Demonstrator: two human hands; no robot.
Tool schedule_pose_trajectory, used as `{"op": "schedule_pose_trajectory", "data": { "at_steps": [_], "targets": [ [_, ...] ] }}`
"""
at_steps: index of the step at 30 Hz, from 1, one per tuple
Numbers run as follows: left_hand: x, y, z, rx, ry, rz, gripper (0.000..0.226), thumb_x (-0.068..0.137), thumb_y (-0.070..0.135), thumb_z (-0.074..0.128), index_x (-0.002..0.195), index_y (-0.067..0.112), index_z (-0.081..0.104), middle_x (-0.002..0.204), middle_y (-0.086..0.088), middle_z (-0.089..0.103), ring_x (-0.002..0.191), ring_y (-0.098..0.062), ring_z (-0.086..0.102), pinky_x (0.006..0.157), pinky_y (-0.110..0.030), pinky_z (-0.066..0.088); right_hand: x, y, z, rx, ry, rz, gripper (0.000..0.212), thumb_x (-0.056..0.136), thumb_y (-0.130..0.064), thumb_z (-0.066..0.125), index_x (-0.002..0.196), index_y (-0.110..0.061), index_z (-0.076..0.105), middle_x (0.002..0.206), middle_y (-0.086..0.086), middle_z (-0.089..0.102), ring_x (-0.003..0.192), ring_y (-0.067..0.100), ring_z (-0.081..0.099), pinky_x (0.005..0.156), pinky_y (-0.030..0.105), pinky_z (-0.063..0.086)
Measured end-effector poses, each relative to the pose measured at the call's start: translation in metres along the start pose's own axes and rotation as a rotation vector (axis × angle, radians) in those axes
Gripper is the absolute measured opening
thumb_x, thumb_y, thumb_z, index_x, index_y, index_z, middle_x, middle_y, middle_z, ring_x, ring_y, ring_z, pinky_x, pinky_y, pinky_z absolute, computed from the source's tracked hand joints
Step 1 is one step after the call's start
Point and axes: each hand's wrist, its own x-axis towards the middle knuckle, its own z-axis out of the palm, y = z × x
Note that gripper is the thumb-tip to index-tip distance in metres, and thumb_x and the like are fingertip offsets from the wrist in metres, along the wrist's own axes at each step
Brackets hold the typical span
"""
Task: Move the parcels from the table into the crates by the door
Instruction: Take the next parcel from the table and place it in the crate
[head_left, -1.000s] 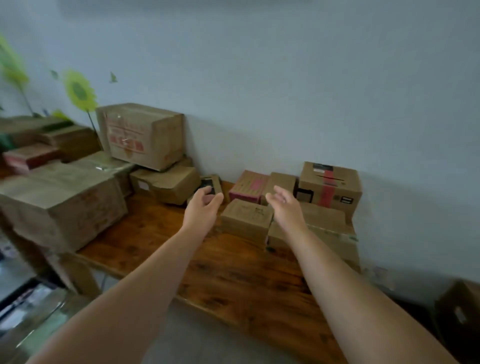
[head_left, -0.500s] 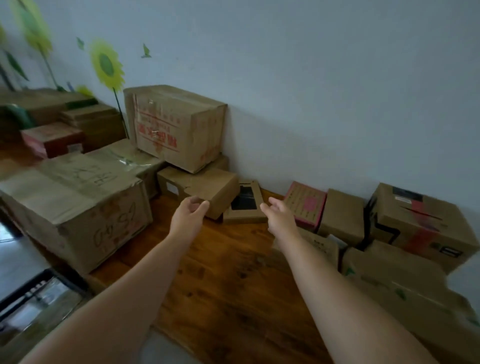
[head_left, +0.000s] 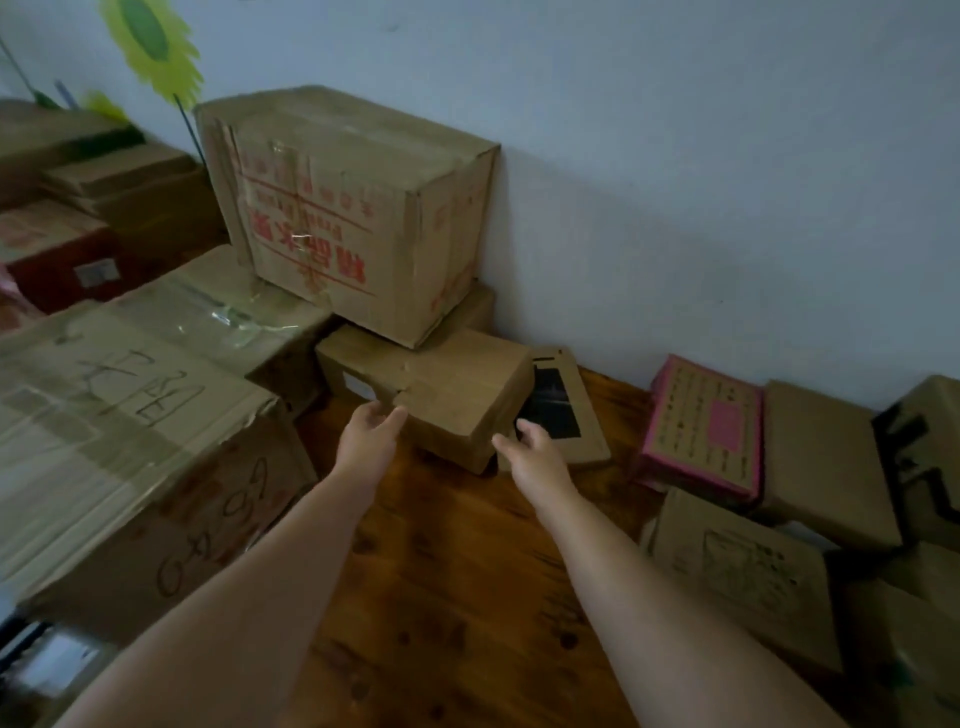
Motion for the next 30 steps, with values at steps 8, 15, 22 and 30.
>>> {"op": "schedule_pose_trajectory", "data": {
  "at_steps": [8,15,22,30],
  "targets": [
    [0.038,-0.01,0.014,-0.016,-0.152,-0.079,0.064,0.092,0.025,0.058,0.147,0.023,0.025,0.147,-0.002,0.038,0.135,-0.025,0.035,0.108,-0.042,0.029,0.011,0.012,0.042,-0.022,-0.019,0.115,0.075,0.086,-0.035,0.067,0.149,-0.031,0.025,0.155,0.0,0.029,0.139,0.027,0.031,0.108,0.044,0.032],
    [0.058,-0.003,0.005,0.053,-0.258,-0.07,0.058,0.091,0.027,0.057,0.143,0.02,0.031,0.143,-0.006,0.043,0.129,-0.028,0.041,0.106,-0.045,0.034,0.013,0.004,0.057,-0.014,0.109,0.139,0.075,0.086,-0.034,0.067,0.149,-0.029,0.028,0.152,0.003,0.034,0.137,0.028,0.035,0.109,0.044,0.034],
    [0.038,0.01,-0.004,0.124,-0.338,0.105,0.044,0.09,0.023,0.06,0.13,0.016,0.042,0.131,-0.005,0.051,0.119,-0.023,0.048,0.098,-0.035,0.04,-0.02,-0.007,0.046,0.058,0.31,0.018,0.055,0.087,-0.025,0.065,0.137,-0.027,0.041,0.129,-0.001,0.054,0.119,0.02,0.049,0.088,0.029,0.037],
    [0.005,0.07,-0.007,0.013,-0.512,0.347,0.041,0.091,0.014,0.059,0.129,0.025,0.051,0.119,-0.001,0.056,0.113,-0.022,0.053,0.096,-0.037,0.045,-0.062,-0.055,0.005,0.189,0.409,-0.209,0.047,0.091,-0.025,0.061,0.136,-0.021,0.048,0.119,-0.005,0.056,0.108,0.013,0.052,0.082,0.025,0.041]
  ]
}}
